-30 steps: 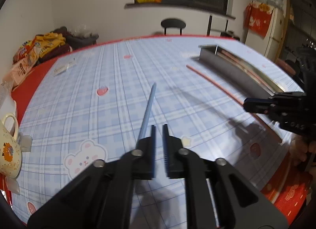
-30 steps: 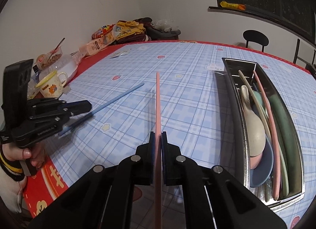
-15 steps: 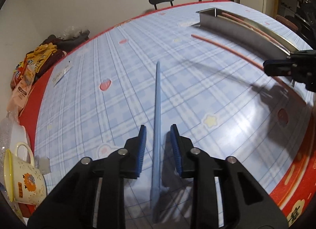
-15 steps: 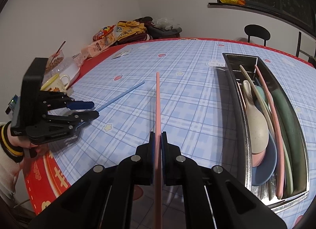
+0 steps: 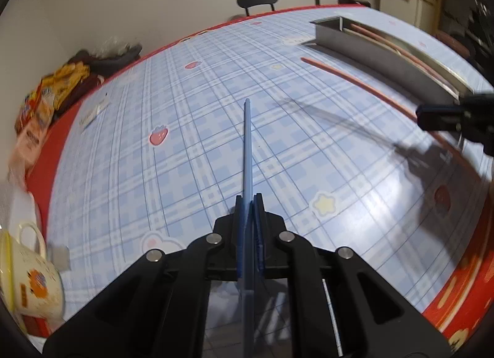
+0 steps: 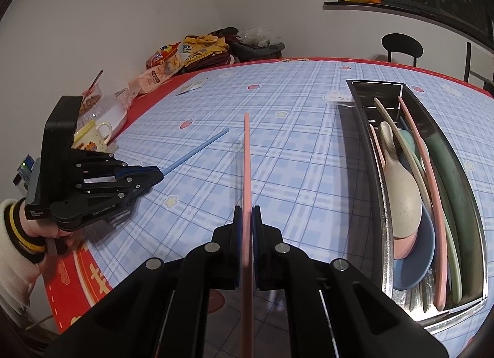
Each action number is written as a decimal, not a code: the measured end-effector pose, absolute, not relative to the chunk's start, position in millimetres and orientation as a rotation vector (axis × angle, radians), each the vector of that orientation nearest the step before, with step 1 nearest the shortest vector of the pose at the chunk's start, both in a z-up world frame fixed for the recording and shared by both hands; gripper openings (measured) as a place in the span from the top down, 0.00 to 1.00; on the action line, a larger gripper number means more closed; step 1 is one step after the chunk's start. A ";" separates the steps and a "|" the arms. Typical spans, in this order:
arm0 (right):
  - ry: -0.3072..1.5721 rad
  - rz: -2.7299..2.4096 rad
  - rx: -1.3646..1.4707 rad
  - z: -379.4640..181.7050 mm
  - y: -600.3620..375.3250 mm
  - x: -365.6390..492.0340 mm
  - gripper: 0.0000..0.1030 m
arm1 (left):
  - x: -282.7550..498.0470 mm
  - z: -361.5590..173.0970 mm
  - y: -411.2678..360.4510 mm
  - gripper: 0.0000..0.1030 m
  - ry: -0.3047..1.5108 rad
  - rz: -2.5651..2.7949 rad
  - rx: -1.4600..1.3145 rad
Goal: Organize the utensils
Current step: 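Lift and carry the pink and blue chopsticks over the steel caddy with both tools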
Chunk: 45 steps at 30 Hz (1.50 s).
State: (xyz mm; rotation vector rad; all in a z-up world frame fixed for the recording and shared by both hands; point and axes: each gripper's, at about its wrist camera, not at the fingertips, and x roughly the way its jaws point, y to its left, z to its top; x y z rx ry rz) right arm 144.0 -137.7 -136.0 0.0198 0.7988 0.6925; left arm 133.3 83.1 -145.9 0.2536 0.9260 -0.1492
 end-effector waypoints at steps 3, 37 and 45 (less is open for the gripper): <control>0.795 0.701 0.033 -135.1 -139.5 143.6 0.94 | 130.7 -139.9 95.0 0.90 0.930 -0.179 0.124; 0.686 0.573 0.263 -96.7 -267.7 215.1 0.94 | 185.3 -82.3 -69.1 0.90 0.734 -0.441 -0.430; 0.745 0.514 0.295 -112.7 -280.8 225.8 0.94 | 210.9 -110.3 -87.7 0.90 0.750 -0.391 -0.600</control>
